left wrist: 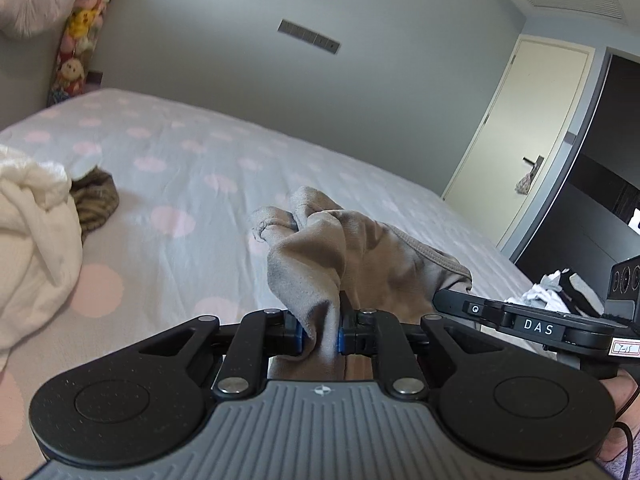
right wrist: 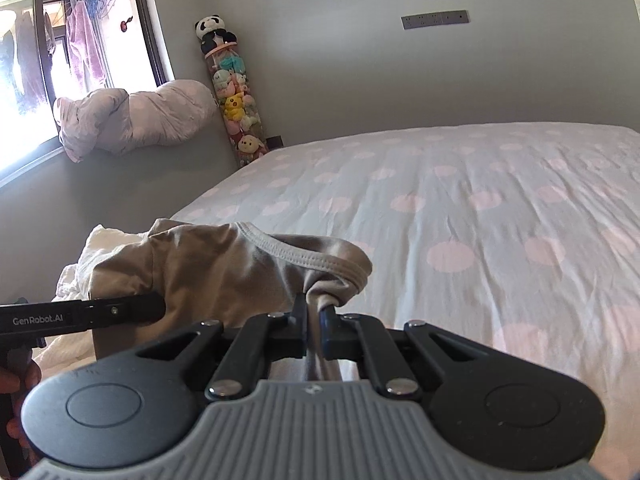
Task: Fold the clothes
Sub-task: 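Lift the folded shirt with both grippers and carry it toward the clothes stack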
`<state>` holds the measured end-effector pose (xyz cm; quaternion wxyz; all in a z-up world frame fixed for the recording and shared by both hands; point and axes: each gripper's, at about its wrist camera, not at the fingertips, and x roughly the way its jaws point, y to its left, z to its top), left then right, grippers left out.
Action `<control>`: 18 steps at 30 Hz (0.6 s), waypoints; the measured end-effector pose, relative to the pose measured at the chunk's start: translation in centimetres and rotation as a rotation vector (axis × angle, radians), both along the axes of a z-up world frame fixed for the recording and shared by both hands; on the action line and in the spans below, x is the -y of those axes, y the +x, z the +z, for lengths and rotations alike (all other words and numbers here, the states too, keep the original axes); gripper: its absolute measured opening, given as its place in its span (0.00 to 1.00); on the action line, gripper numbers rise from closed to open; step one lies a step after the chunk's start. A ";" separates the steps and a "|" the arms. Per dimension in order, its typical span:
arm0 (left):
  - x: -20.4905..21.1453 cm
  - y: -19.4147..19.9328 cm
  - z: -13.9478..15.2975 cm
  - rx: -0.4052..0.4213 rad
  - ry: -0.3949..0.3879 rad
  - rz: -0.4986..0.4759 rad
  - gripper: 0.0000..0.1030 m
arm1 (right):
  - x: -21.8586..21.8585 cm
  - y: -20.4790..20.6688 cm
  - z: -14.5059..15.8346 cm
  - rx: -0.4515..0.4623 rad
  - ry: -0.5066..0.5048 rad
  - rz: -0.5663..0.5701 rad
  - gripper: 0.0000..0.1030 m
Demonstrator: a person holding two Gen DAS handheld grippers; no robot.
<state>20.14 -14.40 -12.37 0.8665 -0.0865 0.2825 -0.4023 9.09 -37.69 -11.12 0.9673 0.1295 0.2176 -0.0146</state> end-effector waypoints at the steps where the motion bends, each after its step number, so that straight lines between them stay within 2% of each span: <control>1: 0.2 -0.5 0.7 0.016 -0.005 0.000 0.11 | 0.1 -0.6 0.5 0.014 -0.002 -0.005 0.06; 10: 3.0 -4.6 6.8 0.138 -0.047 -0.043 0.11 | 2.5 -6.6 5.4 0.154 -0.011 -0.067 0.06; 18: 7.9 -8.8 9.4 0.150 -0.077 -0.143 0.11 | 7.0 -13.3 8.7 0.205 -0.040 -0.138 0.06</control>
